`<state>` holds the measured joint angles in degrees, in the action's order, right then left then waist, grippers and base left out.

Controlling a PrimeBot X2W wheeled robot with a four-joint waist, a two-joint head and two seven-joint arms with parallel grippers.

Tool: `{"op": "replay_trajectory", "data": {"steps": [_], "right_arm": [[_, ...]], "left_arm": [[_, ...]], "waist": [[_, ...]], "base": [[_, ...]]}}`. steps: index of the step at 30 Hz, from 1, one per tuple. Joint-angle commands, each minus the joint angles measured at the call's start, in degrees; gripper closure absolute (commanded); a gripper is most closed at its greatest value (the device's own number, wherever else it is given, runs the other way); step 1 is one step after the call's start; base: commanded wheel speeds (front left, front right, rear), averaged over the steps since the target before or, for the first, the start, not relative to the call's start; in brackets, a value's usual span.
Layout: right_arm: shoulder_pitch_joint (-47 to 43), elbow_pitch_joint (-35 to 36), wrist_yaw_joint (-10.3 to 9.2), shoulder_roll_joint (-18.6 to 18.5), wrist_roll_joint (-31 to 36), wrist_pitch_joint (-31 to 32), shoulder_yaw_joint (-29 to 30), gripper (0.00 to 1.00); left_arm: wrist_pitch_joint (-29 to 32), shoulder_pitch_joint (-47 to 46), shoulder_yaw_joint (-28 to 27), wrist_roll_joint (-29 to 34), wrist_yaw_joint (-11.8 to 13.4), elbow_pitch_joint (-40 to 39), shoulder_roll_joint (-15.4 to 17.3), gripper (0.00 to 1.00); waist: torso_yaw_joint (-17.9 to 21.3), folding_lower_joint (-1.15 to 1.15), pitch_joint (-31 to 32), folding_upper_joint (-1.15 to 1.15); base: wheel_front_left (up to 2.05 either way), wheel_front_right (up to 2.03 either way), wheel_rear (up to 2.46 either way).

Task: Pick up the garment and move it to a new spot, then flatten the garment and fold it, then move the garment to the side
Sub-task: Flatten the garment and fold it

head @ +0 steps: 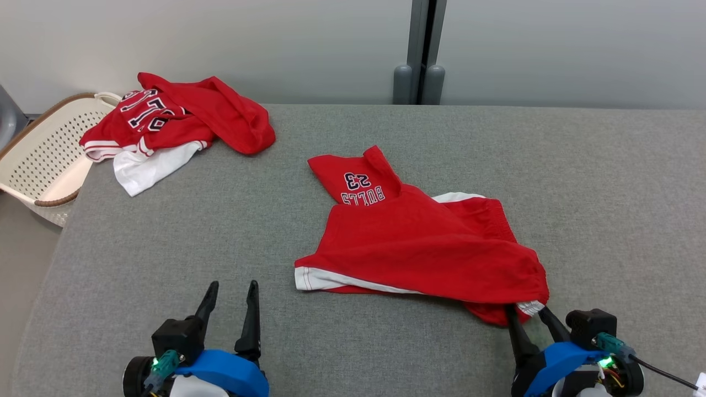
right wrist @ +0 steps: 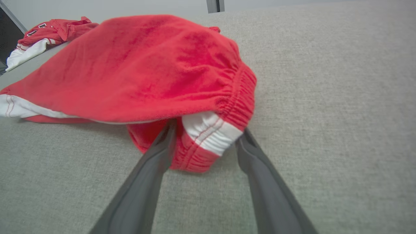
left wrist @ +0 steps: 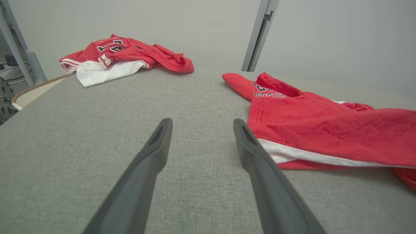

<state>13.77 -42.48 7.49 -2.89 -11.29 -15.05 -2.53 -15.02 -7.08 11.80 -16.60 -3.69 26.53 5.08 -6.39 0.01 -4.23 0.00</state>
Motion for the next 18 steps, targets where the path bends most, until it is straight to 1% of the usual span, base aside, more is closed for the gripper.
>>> {"op": "replay_trajectory", "data": {"steps": [1, 3, 6, 11, 15, 18], "right_arm": [[1.0, -0.5, 0.01, -0.6, 0.2, -0.2, -0.2, 0.55], [1.6, -0.9, 0.01, -0.9, 0.0, -0.2, -0.5, 0.67], [1.7, -1.0, 0.01, -1.2, -0.1, -0.2, -0.6, 1.00], [2.5, -0.4, 0.01, -1.4, 0.3, -0.2, -1.1, 1.00], [3.1, 0.0, 0.01, -1.2, 0.6, -0.2, -1.8, 1.00], [3.8, 0.2, 0.01, -1.1, 0.6, -0.2, -2.2, 1.00]], "left_arm": [[0.0, -0.9, 0.6, -0.5, -0.7, 0.8, -0.3, 0.00], [0.9, -1.4, 1.6, -2.0, -1.6, 2.0, -0.8, 0.00], [3.0, -2.4, 3.9, -4.6, -2.9, 4.0, -1.3, 0.00], [6.3, -4.9, 7.2, -9.7, -3.6, 8.0, -1.9, 0.00], [9.0, -7.4, 10.7, -10.1, -3.9, 12.2, -2.0, 0.00], [9.3, -8.7, 12.2, -10.5, -3.9, 14.2, -1.9, 0.00]], "waist": [[0.0, -0.01, -0.1, 0.00], [0.2, -0.01, -0.3, 0.00], [0.5, -0.01, -0.7, 0.00], [1.7, -0.01, -1.4, 0.00], [2.9, -0.01, -2.0, 0.00], [3.7, -0.01, -2.5, 0.00]], "base": [[0.00, 0.00, 0.00], [0.00, 0.00, 0.00], [0.00, 0.00, 0.00], [0.00, 0.00, 0.00], [0.00, 0.00, 0.00], [0.00, 0.00, 0.00]]}}
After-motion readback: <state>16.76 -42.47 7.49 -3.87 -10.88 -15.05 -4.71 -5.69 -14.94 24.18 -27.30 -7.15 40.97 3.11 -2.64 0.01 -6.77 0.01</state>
